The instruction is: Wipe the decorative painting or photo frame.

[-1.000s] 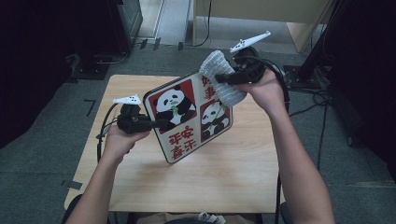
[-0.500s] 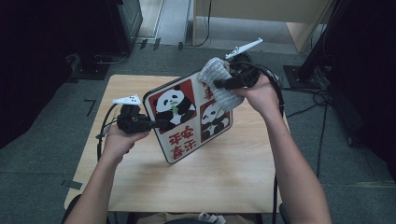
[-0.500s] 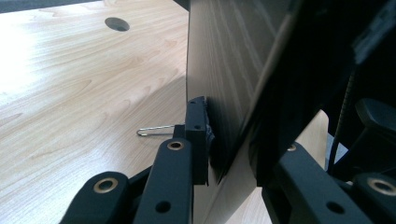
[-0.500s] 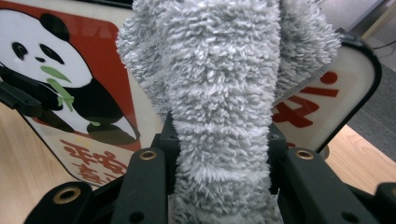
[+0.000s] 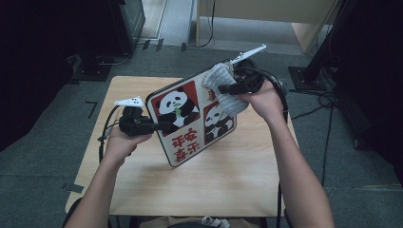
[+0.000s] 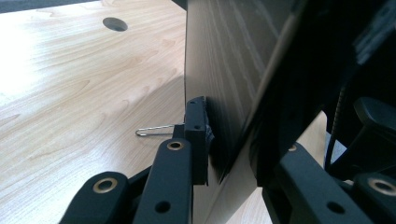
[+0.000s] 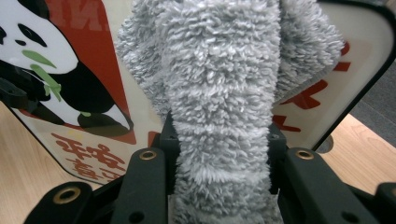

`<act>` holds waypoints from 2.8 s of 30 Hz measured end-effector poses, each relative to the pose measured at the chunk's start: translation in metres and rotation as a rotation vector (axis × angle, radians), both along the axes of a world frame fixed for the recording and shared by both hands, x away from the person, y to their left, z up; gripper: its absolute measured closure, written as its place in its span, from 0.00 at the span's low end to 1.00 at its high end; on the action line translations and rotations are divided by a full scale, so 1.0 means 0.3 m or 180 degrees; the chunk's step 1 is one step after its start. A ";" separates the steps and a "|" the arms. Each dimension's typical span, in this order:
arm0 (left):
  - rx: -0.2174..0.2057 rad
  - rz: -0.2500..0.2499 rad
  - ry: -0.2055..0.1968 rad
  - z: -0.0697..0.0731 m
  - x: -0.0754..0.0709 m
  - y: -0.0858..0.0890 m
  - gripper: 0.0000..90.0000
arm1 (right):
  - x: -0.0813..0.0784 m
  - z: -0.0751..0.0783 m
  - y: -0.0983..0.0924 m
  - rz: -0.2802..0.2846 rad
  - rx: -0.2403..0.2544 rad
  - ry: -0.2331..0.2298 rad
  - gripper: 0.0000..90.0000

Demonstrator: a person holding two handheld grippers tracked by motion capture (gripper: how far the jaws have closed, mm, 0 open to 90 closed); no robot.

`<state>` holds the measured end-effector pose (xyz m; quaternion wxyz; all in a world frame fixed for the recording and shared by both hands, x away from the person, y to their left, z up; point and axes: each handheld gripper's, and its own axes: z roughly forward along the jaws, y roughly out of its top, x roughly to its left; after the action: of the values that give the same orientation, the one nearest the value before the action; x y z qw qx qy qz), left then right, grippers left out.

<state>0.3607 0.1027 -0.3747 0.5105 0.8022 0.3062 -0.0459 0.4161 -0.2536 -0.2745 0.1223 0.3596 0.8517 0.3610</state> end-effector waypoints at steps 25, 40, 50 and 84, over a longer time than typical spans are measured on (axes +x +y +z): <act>0.0064 -0.0021 -0.0003 0.006 -0.002 -0.001 0.86 | -0.023 -0.093 -0.005 0.0112 0.0043 0.0014 0.71; 0.0068 -0.0043 -0.0020 0.006 0.000 -0.001 0.86 | -0.035 -0.151 -0.020 0.0126 0.0108 0.0024 0.71; 0.0082 -0.0044 -0.0032 0.007 0.000 -0.003 0.86 | -0.042 -0.197 -0.043 0.0111 0.0076 0.0078 0.71; 0.0077 -0.0051 -0.0035 0.008 -0.001 -0.004 0.86 | -0.060 -0.325 -0.072 0.0069 0.0162 0.0220 0.71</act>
<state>0.3603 0.1014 -0.3724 0.5020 0.8110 0.2975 -0.0418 0.3982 -0.2752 -0.3720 0.0797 0.3656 0.8498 0.3713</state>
